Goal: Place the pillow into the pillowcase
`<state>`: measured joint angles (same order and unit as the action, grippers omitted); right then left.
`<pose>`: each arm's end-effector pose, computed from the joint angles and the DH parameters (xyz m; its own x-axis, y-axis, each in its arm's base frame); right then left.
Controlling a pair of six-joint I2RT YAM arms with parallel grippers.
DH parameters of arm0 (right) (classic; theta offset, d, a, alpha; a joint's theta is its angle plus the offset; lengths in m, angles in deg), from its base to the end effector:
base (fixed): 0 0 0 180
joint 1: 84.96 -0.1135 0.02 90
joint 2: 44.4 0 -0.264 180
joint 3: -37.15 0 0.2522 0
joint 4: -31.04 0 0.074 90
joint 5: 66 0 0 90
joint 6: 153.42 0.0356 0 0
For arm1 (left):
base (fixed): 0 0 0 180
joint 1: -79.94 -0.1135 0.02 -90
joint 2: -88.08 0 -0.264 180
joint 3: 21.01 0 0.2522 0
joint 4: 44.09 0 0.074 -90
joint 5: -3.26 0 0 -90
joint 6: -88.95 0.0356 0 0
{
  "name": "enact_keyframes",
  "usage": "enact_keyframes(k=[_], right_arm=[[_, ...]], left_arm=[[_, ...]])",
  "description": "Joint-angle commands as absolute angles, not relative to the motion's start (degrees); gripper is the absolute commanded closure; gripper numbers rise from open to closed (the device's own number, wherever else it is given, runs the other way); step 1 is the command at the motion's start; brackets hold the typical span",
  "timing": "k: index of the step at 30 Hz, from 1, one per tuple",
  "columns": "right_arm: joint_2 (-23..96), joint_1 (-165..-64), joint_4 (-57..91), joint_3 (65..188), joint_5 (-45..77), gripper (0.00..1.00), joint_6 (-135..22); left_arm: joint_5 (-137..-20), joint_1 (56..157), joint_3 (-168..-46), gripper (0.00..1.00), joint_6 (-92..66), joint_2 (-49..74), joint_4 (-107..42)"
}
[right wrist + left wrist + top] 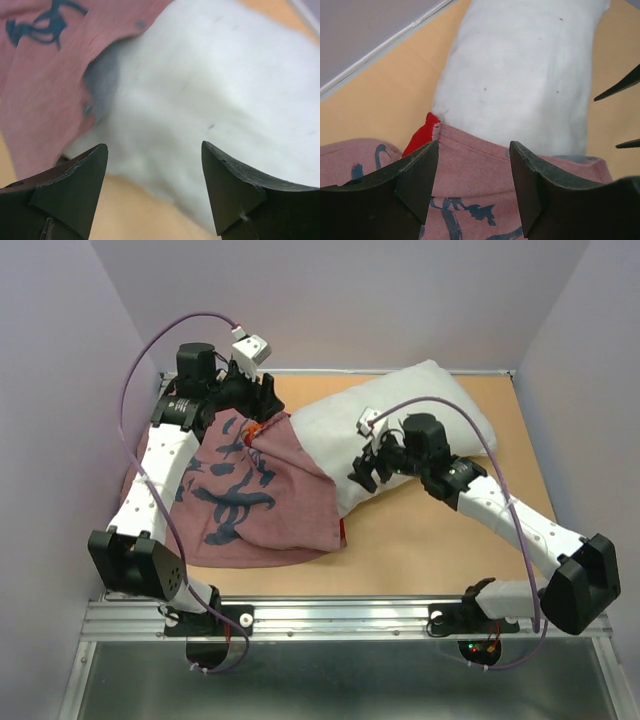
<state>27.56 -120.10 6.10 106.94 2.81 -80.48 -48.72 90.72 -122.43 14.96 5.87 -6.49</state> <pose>0.2262 0.1750 0.3061 -0.1216 -0.4201 -0.8993 -0.8739 0.4749 -0.1037 0.3095 -0.0812 0.4259 -0.0989 0.2400 -0.9657 0.7790 0.6225 0.0749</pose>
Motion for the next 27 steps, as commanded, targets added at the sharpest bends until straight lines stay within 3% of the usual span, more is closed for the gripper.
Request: enact_keyframes(k=[1, 9, 14, 20, 24, 25, 27], right_arm=[[34.24, -115.38, 8.58, 122.66, 6.95, 0.20, -80.04], [63.39, -113.00, 8.76, 151.15, -1.12, 0.08, -75.55], [73.97, -113.09, 7.35, 160.58, -8.94, 0.04, -72.40], [79.34, -114.22, -0.27, 161.39, -17.29, 0.05, -70.62], [77.68, -114.40, -1.70, 155.86, -22.92, 0.15, -70.45], [77.07, -114.49, -1.70, 154.63, -23.46, 0.29, -70.62], [75.32, -114.58, -1.61, 151.20, -23.90, 0.43, -71.85]], left_arm=[[-53.70, 91.10, -125.65, 0.32, 15.73, -1.63, -5.90], [-54.23, 90.22, -126.18, 0.38, 16.26, -8.15, -9.05], [-53.26, 89.60, -126.44, 0.41, 15.04, -10.96, -9.58], [-50.71, 88.55, -125.83, 0.51, 16.00, -13.16, -8.27], [-46.15, 88.37, -126.97, 0.53, 17.49, -15.01, -5.81], [-43.79, 88.37, -126.97, 0.54, 17.67, -15.45, -5.46], [-40.28, 88.37, -127.32, 0.54, 19.50, -15.72, -3.44]])
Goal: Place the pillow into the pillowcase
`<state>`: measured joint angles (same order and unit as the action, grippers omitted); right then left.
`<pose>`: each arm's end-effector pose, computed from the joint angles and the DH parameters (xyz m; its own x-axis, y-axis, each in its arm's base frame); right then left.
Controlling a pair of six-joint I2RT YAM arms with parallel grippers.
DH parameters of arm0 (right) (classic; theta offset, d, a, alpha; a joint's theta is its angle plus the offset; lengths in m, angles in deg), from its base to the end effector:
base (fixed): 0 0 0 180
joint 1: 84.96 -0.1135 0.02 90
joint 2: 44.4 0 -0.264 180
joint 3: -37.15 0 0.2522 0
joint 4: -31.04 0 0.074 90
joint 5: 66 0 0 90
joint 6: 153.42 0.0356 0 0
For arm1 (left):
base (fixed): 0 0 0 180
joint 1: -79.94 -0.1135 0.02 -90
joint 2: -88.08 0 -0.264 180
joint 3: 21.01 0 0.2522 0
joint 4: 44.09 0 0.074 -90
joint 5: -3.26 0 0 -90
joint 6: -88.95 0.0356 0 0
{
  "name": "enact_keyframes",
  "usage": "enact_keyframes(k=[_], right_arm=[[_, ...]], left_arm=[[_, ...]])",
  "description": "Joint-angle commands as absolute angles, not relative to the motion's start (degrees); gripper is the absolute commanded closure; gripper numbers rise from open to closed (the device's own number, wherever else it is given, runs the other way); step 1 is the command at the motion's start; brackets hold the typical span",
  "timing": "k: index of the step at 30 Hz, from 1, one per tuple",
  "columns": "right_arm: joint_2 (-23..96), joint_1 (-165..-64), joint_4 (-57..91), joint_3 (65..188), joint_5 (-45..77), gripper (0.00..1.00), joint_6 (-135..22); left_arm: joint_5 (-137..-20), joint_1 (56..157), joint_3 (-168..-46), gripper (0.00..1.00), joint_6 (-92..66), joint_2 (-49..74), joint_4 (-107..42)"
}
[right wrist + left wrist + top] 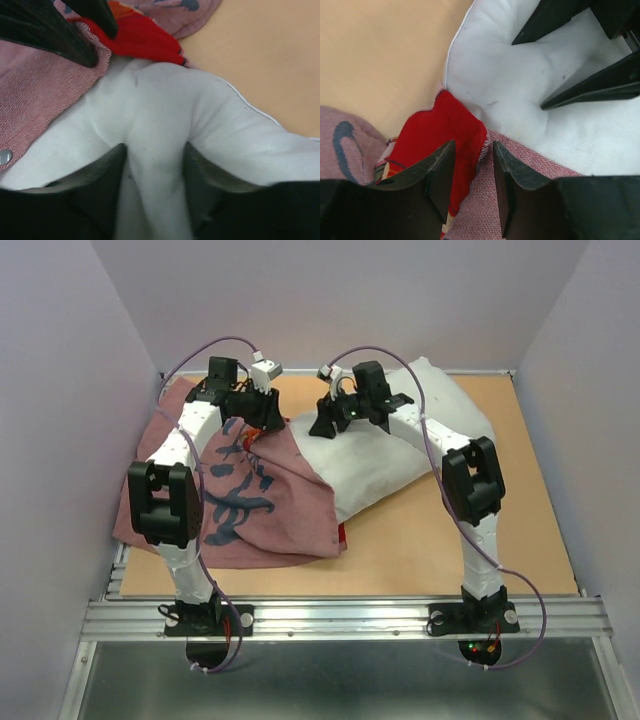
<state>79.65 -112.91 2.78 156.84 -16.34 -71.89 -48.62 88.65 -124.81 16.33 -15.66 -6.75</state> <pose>0.4348 0.2568 0.2585 -0.3474 -0.3114 -0.8845 -0.8999 0.3760 0.2211 0.4079 -0.0847 0.3084 -0.3908 0.2976 -0.8710 0.7559 0.6438 -0.1192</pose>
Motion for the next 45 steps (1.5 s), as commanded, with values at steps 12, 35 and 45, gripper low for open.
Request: enact_keyframes(k=[12, 35, 45], right_arm=[[68.98, -114.93, -0.83, 146.27, -32.67, 0.99, -73.44], [59.39, -108.62, 22.55, 134.48, -23.56, 0.99, -54.02], [66.08, -98.67, 27.39, 134.50, -10.64, 0.99, -48.39]], left_arm=[[-33.67, 88.63, -128.18, 0.92, 20.24, -13.34, -2.11], [-28.56, 100.67, -148.75, 1.00, -8.61, -36.43, -42.99], [-40.50, 99.72, -155.72, 0.24, -10.91, -35.69, -36.05]])
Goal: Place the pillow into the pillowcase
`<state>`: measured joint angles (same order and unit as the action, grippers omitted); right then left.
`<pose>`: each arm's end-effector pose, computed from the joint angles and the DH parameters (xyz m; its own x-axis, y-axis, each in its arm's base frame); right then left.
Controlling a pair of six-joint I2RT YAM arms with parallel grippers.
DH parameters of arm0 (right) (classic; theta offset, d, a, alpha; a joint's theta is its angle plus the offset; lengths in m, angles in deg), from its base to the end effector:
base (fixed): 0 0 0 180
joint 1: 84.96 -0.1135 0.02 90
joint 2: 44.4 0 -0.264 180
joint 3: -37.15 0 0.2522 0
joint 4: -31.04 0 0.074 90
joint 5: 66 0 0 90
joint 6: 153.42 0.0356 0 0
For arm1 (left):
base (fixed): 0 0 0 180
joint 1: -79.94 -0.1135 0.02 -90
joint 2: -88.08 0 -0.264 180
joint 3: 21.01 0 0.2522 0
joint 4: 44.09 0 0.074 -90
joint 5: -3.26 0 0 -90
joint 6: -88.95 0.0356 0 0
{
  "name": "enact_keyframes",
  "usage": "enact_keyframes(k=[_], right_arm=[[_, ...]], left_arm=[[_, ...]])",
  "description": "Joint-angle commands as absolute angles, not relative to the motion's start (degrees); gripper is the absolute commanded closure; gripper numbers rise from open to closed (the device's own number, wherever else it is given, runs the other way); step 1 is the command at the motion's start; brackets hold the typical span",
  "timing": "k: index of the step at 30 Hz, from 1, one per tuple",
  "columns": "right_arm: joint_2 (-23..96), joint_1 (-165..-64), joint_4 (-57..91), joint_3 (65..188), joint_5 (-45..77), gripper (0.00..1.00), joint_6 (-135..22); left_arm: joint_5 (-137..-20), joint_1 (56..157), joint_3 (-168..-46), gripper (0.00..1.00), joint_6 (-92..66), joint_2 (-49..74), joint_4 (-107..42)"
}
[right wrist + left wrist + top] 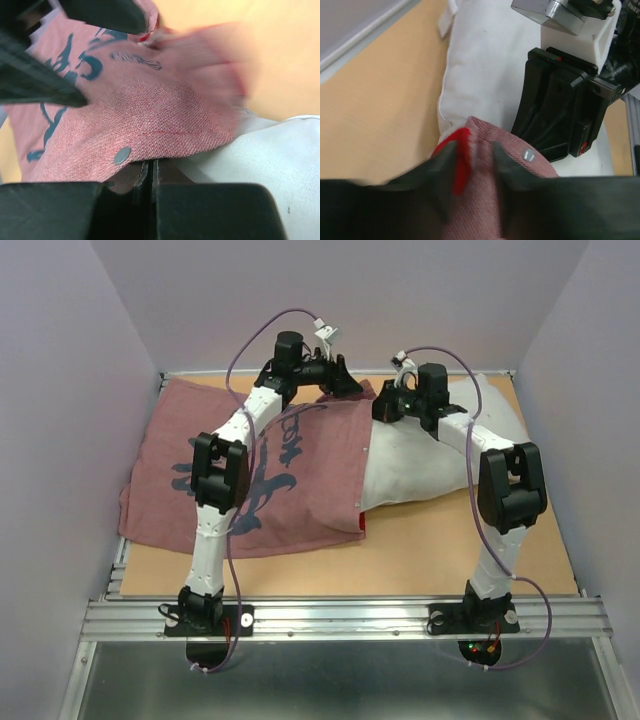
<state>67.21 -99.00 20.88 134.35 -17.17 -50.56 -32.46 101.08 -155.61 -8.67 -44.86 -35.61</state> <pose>0.4339 0.1327 0.2543 -0.5632 0.0319 -0.8257 -0.6545 0.5928 0.4693 0.4989 -0.2239 0.3028 -0.2374 0.0088 -0.9714 0.9393 0.2572 -0.2272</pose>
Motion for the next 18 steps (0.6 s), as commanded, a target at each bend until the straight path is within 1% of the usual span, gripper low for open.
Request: enact_keyframes(k=[1, 2, 3, 4, 5, 6, 7, 8, 9, 10, 11, 12, 13, 14, 15, 16, 17, 18], right_arm=[[65.99, -98.67, 27.65, 133.45, -9.58, 1.00, -48.30], [65.81, -98.67, 27.92, 133.09, -8.36, 0.99, -48.30], [65.81, -98.58, 28.00, 133.00, -6.08, 0.99, -47.95], [65.38, -98.50, 27.31, 133.34, -5.62, 0.78, -47.51], [64.59, -97.97, 26.17, 133.70, -5.79, 0.65, -47.68], [63.54, -97.97, 25.03, 134.05, -6.23, 0.53, -49.16], [62.31, -97.97, 21.28, 134.40, -6.76, 0.46, -51.44], [59.34, -97.88, 18.98, 135.36, -6.76, 0.37, -56.60], [57.83, -97.88, 16.86, 135.72, -6.67, 0.34, -56.65], [55.81, -97.88, 11.10, 135.81, -6.15, 0.32, -62.74], [54.05, -97.79, 8.61, 135.55, -6.15, 0.31, -66.46], [50.38, -97.88, 6.15, 134.41, -6.06, 0.31, -73.02], [48.69, -97.88, 1.42, 133.62, -5.62, 0.30, -76.13], [47.19, -97.88, -0.80, 132.83, -5.36, 0.29, -79.21], [45.53, -97.88, -3.00, 130.91, -5.09, 0.29, -85.24], [42.46, -97.88, -7.11, 129.76, -5.44, 0.29, -88.35], [40.43, -97.88, -8.72, 126.61, -5.53, 0.28, -93.43], [37.45, -97.97, -11.52, 125.10, -6.58, 0.28, -95.74]], left_arm=[[-41.47, 98.84, -151.97, 0.23, -9.94, -33.15, -35.61], [-43.57, 97.96, -149.58, 0.22, -7.32, -27.29, -34.99], [-46.46, 95.86, -143.99, 0.20, -6.08, -23.84, -34.81], [-47.53, 94.97, -140.71, 0.19, -3.80, -16.76, -34.64], [-48.24, 94.27, -137.55, 0.18, -2.04, -13.03, -33.59], [-49.03, 93.74, -134.38, 0.16, 0.85, -9.43, -32.10], [-51.13, 93.82, -129.13, 0.13, 5.06, -5.82, -30.43], [-51.15, 94.00, -126.56, 0.12, 8.32, 1.09, -25.46], [-50.54, 94.17, -124.01, 0.12, 11.22, 4.20, -22.97], [-50.10, 94.52, -119.20, 0.12, 17.17, 7.19, -20.33], [-50.09, 96.53, -116.54, 0.13, 19.84, 12.96, -17.87], [-50.27, 97.94, -114.07, 0.13, 24.04, 15.89, -12.54], [-53.84, 103.17, -108.22, 0.15, 30.44, 21.40, -10.40], [-55.44, 105.14, -105.12, 0.15, 32.85, 24.16, -8.11], [-56.15, 107.68, -102.13, 0.16, 34.70, 26.53, -7.39], [-57.81, 109.97, -96.35, 0.17, 37.07, 28.99, -7.13], [-59.31, 115.48, -93.86, 0.18, 37.44, 32.67, -7.47], [-60.80, 118.40, -90.27, 0.19, 37.62, 33.84, -7.65]])
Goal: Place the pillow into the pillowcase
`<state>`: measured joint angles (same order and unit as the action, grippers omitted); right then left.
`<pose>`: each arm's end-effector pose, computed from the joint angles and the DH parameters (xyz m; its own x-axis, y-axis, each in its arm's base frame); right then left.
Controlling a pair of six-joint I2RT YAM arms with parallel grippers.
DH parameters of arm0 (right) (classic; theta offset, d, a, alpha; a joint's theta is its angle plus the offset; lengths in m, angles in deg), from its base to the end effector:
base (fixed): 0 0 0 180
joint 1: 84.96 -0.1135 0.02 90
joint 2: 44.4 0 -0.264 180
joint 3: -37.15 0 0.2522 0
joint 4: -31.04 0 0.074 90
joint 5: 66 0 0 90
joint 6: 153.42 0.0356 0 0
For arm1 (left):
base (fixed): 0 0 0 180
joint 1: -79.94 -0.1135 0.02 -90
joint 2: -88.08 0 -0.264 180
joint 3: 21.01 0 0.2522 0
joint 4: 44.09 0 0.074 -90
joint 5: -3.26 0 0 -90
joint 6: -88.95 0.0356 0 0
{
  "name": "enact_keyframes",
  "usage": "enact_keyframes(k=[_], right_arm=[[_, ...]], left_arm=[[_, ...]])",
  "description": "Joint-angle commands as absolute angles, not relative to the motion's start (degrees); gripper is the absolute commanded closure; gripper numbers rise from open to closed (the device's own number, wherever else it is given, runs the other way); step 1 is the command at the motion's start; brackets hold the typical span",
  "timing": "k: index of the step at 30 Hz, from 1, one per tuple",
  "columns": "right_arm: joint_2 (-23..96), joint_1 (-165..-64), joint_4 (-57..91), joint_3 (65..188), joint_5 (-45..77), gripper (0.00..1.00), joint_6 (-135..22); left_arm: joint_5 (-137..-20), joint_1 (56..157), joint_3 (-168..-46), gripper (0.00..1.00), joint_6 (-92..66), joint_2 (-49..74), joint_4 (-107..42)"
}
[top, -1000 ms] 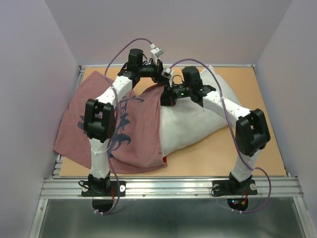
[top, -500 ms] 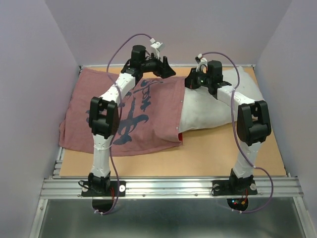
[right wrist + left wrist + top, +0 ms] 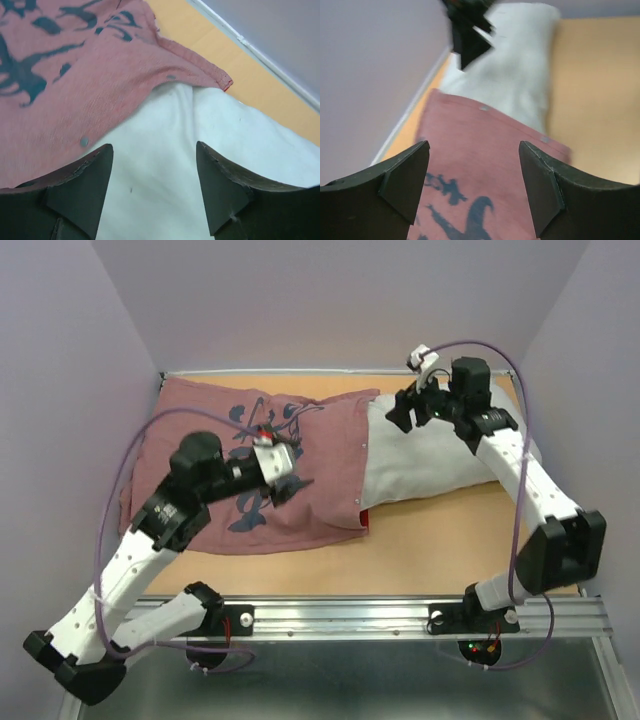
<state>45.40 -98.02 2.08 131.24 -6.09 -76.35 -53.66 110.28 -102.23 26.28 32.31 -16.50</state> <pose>0.3523 0.1000 0.3526 -0.2532 -0.2575 -0.9325 -0.7141 0.7000 0.0006 0.1654 -0.1193 0.4363 0.3818 0.2223 -0.8971 0.8090 0.3890 0.4407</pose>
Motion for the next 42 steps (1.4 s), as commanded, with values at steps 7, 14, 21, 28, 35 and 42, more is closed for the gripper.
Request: enact_keyframes(k=[7, 14, 21, 28, 35, 42], right_arm=[[34.26, -101.65, -14.89, 115.34, -7.38, 0.20, -103.06], [39.00, -106.23, -9.27, 109.71, -5.09, 0.07, -101.31], [44.01, -106.41, -6.97, 111.46, -7.46, 0.18, -97.52], [45.86, -106.49, -7.06, 112.96, -10.36, 0.26, -95.68], [47.44, -106.49, -7.59, 113.31, -14.67, 0.62, -94.36], [46.65, -106.58, -8.91, 114.27, -19.24, 1.00, -92.08]], left_arm=[[-75.82, 140.27, -82.07, 0.27, 39.90, 31.14, -15.02], [-86.21, 151.47, -79.33, 0.33, 45.36, 20.07, -24.95], [-91.58, 152.44, -81.79, 0.37, 45.26, 6.63, -32.08], [-96.23, 152.36, -82.15, 0.31, 45.09, 0.28, -36.74], [-97.38, 150.61, -85.04, 0.29, 45.35, -7.27, -39.99], [-97.38, 146.38, -87.42, 0.29, 45.35, -10.01, -40.00]])
